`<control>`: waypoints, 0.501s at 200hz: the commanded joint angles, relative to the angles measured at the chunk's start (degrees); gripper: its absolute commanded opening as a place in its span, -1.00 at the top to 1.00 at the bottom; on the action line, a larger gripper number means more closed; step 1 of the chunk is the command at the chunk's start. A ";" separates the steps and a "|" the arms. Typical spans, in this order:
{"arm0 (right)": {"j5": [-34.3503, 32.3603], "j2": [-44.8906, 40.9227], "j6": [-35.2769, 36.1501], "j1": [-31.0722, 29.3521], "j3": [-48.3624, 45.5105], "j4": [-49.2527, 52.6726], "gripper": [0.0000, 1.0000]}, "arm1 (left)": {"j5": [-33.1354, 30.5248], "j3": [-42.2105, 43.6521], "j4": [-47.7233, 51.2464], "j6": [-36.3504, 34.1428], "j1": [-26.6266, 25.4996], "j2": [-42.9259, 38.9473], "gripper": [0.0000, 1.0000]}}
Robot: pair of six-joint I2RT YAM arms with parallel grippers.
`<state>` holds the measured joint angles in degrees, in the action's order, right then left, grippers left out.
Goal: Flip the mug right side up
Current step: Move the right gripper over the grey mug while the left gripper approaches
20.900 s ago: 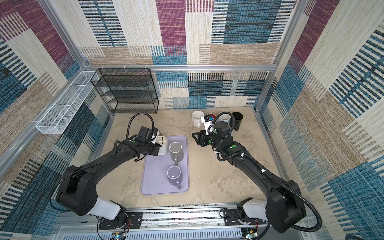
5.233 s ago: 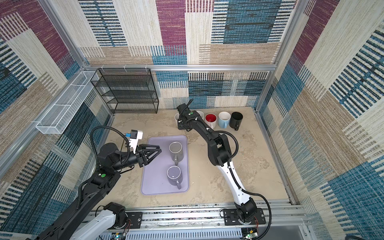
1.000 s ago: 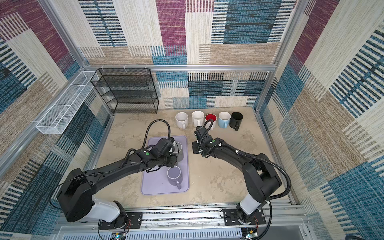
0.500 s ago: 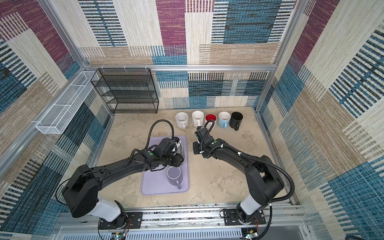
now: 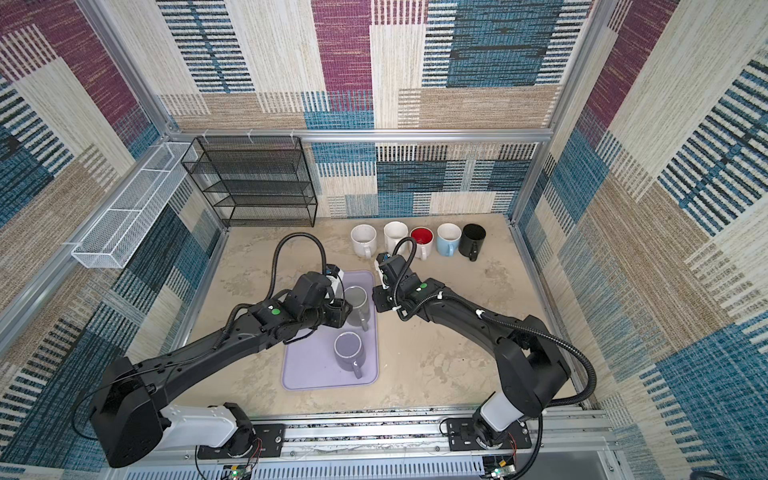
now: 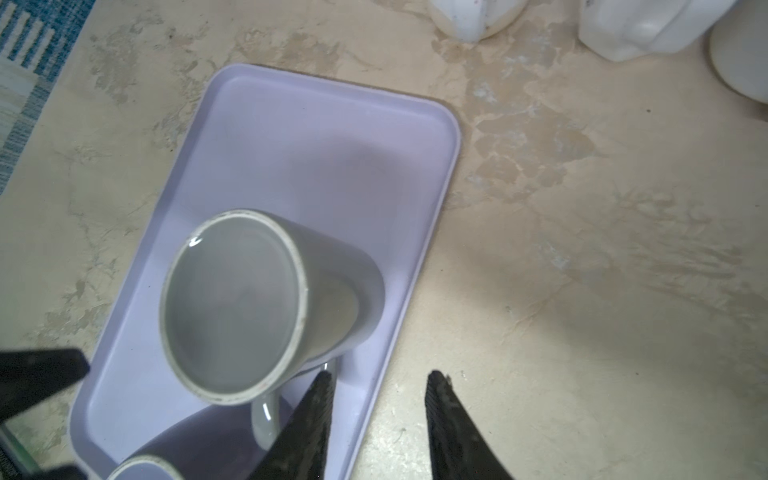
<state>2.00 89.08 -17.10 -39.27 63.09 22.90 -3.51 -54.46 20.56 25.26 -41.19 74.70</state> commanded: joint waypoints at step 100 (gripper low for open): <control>-8.18 9.95 -3.88 -9.92 10.38 8.88 0.14 | -2.17 7.57 5.07 -1.96 8.93 -11.72 0.20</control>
<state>-3.70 97.89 -19.49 -48.60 72.75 26.30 -5.76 -47.46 24.88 24.58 -32.64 63.68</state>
